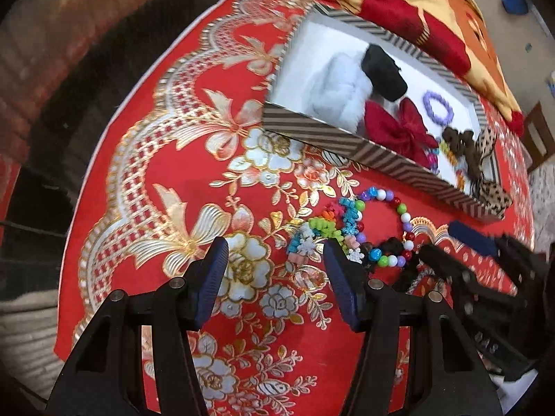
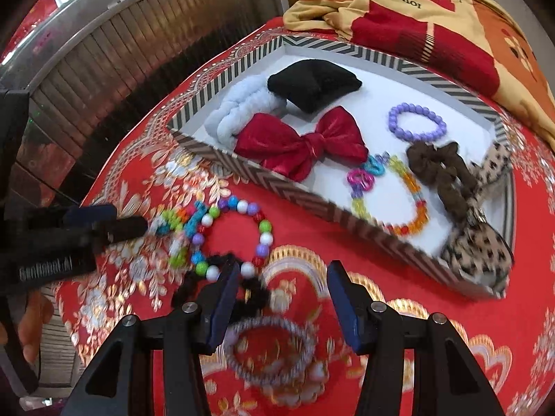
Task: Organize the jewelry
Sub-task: 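Grasp the green-blue beaded charm with the left tool while the right grasps the multicolour bead bracelet, then carry both bead items into the white tray and open both tools, then withdraw both tools from the tray toward the black scrunchie and silver bracelet, then lower the left tool over the black scrunchie while the right lowers over the silver braided bracelet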
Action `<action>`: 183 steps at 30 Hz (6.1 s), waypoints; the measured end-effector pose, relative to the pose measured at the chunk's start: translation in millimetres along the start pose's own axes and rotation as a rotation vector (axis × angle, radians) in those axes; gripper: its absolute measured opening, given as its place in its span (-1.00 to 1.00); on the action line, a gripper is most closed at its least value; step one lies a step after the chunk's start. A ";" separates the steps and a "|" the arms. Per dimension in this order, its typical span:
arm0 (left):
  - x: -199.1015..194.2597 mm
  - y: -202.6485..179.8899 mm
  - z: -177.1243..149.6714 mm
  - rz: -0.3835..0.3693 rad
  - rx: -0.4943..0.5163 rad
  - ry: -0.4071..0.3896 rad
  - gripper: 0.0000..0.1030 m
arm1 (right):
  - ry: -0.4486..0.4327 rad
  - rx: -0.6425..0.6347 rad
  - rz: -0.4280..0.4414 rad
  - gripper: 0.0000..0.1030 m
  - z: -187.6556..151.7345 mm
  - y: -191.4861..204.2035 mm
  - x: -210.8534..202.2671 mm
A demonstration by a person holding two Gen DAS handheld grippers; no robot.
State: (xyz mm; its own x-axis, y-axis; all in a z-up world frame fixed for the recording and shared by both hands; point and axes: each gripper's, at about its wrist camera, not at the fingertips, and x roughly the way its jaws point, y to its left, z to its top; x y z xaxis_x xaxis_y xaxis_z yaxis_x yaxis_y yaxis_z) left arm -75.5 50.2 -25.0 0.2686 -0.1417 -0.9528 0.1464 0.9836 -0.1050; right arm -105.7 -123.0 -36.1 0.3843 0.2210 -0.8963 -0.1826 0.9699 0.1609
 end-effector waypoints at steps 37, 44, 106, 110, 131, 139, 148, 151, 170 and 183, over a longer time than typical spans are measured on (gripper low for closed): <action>-78.3 -11.1 45.2 -0.084 0.062 -0.203 -0.70 | -0.246 -0.063 0.070 -0.83 40.8 -14.0 -105.4; -98.3 -31.4 75.2 -0.080 0.106 -0.261 -0.70 | -0.267 -0.045 0.023 -0.83 56.0 -37.0 -121.0; 7.4 -63.7 173.8 0.028 0.090 -0.164 0.10 | -0.138 0.133 -0.062 -0.34 113.7 -87.9 -42.9; -11.1 -70.1 152.9 0.037 0.112 -0.200 0.10 | -0.155 0.148 -0.057 -0.32 95.6 -80.4 -57.0; -68.7 -82.2 56.0 0.074 0.108 -0.277 0.10 | -0.193 0.172 -0.074 -0.25 24.3 -50.5 -105.2; -77.3 -89.0 35.7 0.073 0.106 -0.282 0.10 | -0.193 0.167 -0.084 -0.24 7.4 -47.8 -116.4; -80.1 -96.9 21.4 0.069 0.108 -0.278 0.10 | -0.187 0.171 -0.087 -0.23 -7.6 -51.5 -122.7; -81.0 -100.6 15.6 0.067 0.110 -0.274 0.10 | -0.187 0.170 -0.085 -0.22 -11.6 -52.4 -124.3; -55.0 -74.9 -1.7 0.047 0.066 -0.160 0.10 | -0.028 0.084 0.002 -0.20 -54.6 -33.7 -73.3; -40.1 -64.0 -9.7 0.070 0.063 -0.126 0.10 | 0.038 0.027 -0.003 -0.20 -55.3 -20.4 -40.8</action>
State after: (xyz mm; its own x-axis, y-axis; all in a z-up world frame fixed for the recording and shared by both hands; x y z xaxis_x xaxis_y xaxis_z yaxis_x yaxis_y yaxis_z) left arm -104.9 -6.0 17.1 0.3975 -0.0894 -0.9132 0.1813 0.9833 -0.0173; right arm -167.8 -157.4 -25.7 0.3497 0.2148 -0.9119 -0.1566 0.9731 0.1691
